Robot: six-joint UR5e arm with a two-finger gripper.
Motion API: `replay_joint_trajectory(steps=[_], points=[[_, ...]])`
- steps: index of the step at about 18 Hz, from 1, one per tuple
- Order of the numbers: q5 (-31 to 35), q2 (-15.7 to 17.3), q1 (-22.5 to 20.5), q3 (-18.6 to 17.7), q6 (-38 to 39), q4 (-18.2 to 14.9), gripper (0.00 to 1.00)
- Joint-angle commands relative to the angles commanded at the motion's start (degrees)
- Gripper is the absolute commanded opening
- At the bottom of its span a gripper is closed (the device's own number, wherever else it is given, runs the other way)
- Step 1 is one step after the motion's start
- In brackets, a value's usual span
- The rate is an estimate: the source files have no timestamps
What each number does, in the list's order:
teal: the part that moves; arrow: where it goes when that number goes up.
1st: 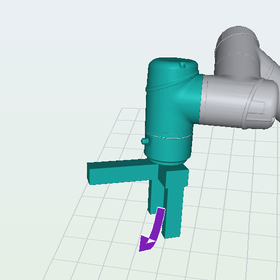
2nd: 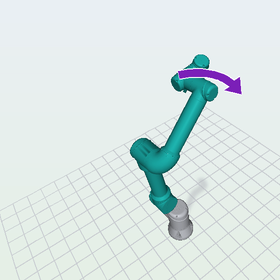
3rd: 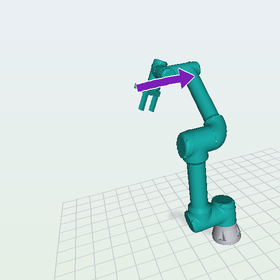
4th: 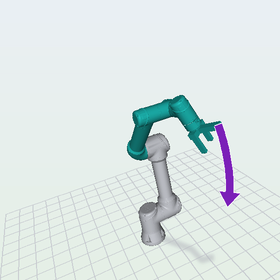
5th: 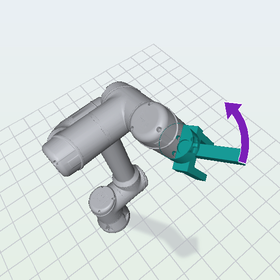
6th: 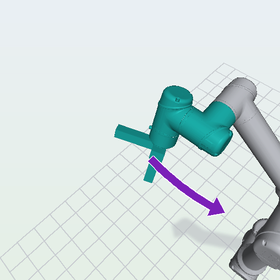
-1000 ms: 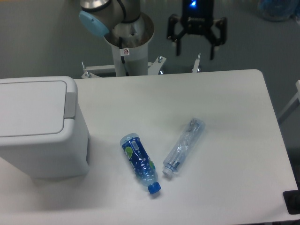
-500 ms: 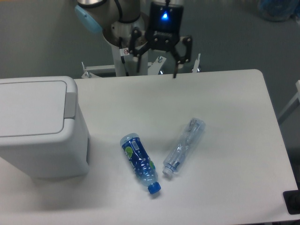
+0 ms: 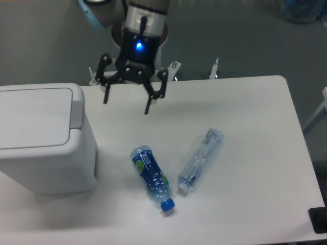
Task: Open the trash can
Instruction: 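Move the gripper over the white trash can lid edge, then push the gripper finger against the lid to flip it open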
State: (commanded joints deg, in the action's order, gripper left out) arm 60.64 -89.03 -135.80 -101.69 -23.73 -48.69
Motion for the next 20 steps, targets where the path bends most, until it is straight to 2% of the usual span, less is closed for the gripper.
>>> replay_joint_trajectory(steps=[20], points=[[-0.1,-0.4,2.0,-1.2,-0.5,0.2,1.0]])
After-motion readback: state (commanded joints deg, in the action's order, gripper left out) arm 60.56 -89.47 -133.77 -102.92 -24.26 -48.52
